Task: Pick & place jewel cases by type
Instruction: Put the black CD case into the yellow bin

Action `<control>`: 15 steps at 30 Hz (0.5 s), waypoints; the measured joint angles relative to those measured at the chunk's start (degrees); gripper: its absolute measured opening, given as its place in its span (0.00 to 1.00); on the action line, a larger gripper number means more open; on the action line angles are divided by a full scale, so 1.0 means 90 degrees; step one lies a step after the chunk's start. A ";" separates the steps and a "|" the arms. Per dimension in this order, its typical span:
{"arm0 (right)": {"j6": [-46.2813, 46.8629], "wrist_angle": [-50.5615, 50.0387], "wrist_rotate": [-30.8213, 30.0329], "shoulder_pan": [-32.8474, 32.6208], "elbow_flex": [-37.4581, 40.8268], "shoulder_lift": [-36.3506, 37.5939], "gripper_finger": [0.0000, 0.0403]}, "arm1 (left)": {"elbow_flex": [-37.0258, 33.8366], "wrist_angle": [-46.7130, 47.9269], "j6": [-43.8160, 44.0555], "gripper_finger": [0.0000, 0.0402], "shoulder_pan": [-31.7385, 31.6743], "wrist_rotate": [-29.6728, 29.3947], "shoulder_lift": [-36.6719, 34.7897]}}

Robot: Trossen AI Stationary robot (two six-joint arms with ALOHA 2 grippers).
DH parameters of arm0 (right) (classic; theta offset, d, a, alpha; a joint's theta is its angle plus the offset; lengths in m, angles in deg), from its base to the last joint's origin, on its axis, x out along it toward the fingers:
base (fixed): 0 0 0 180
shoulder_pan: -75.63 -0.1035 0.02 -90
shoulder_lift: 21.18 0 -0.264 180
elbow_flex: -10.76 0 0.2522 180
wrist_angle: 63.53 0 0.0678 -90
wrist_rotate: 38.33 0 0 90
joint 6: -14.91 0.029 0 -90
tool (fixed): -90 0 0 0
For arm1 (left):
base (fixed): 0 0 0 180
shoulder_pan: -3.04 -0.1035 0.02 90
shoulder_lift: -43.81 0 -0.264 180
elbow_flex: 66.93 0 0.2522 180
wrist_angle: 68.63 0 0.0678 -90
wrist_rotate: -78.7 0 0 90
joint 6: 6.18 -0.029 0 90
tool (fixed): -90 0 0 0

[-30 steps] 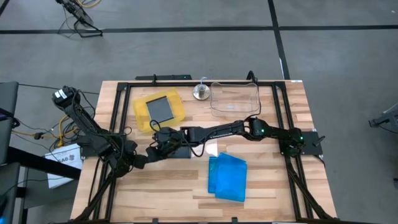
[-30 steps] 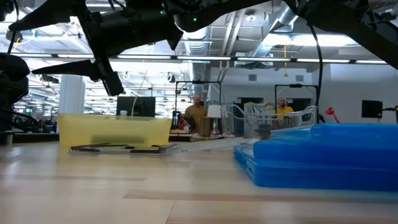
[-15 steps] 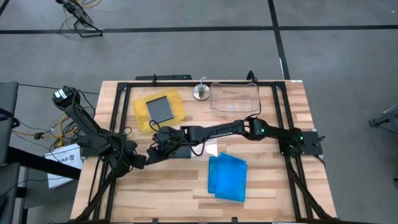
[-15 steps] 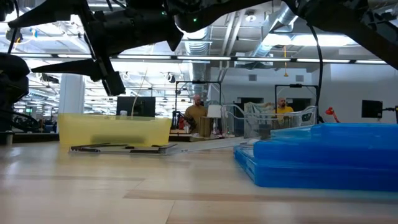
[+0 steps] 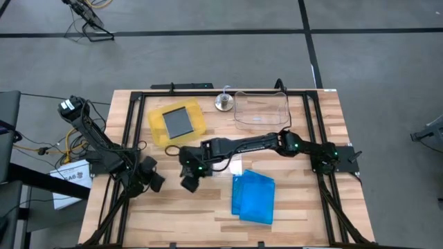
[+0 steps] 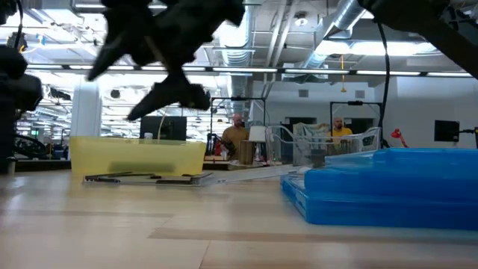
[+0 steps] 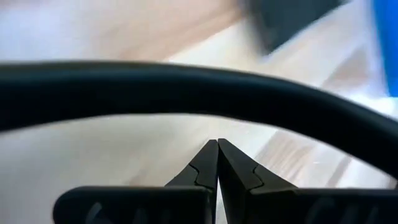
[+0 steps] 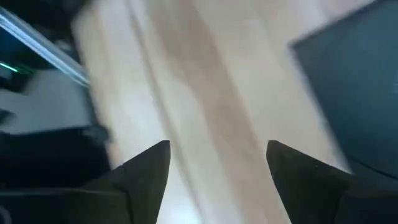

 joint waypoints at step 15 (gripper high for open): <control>-0.2378 -0.3299 -0.2055 -0.0514 -0.0077 0.0163 0.64 | -0.0008 -0.0611 -0.1060 0.00 -0.0250 -0.0374 0.0012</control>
